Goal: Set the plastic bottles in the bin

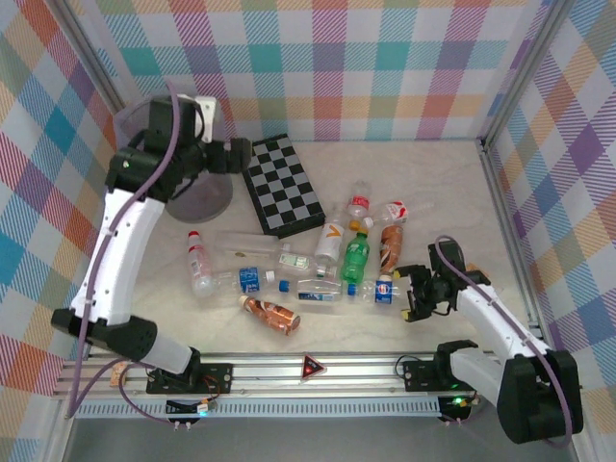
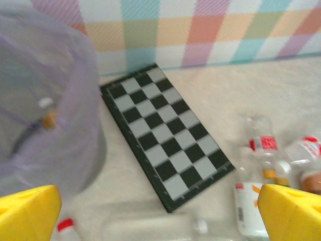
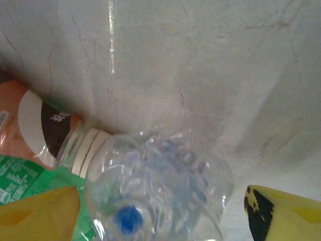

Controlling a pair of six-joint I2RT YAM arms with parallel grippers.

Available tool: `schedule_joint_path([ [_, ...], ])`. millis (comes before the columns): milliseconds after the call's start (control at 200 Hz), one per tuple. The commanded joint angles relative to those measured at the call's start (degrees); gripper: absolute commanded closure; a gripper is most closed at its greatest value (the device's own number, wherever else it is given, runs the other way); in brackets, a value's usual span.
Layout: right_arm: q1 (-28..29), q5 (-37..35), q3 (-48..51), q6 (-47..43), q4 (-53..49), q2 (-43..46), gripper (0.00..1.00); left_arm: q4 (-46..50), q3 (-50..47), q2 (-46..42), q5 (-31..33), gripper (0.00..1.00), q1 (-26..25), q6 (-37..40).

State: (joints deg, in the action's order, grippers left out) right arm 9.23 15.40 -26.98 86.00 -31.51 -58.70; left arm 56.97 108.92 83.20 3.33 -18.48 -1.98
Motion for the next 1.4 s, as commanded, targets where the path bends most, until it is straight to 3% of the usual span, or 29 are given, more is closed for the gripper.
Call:
schedule_joint_path([
  [0, 0.5, -0.6, 0.2, 1.8, 3.9, -2.4, 0.16, -4.8, -8.8, -3.9, -3.9, 0.0, -2.0, -6.8],
  [210, 0.6, -2.0, -0.8, 1.2, 4.7, -4.5, 0.25, -10.8, -19.8, -7.7, -7.8, 0.0, -6.0, -13.0],
  [380, 0.6, -1.6, -0.9, 0.6, 3.3, -3.9, 0.37, -11.2, -20.4, -4.5, -8.5, 0.0, -10.2, -13.0],
  [740, 0.0, -3.5, -6.6, -2.2, -9.3, 7.7, 0.47, -15.6, -20.1, -2.0, -14.6, 0.0, -12.5, -12.4],
  [865, 0.0, -4.6, -12.6, -8.1, -9.8, 8.2, 0.5, -18.2, -20.1, -1.2, -22.4, 0.0, -14.0, -10.3],
  [965, 0.0, -4.0, -18.8, -16.0, -9.5, 5.2, 0.51, -17.7, -19.2, 0.1, -24.9, 0.0, -16.1, -6.8],
  [1080, 0.0, 2.7, -25.1, -25.1, -5.9, -1.3, 0.51, -16.9, -18.8, 1.5, -26.4, 0.0, -18.0, -3.5],
  [1200, 0.7, 15.5, -33.3, -34.6, -3.8, -11.9, 0.51, -17.4, -18.7, 3.6, -29.0, 0.0, -20.1, -0.6],
  [1390, 3.4, 29.7, -48.9, -47.0, -7.8, -25.2, 0.53, -16.9, -17.2, 7.6, -31.5, 0.0, -22.8, 1.8],
])
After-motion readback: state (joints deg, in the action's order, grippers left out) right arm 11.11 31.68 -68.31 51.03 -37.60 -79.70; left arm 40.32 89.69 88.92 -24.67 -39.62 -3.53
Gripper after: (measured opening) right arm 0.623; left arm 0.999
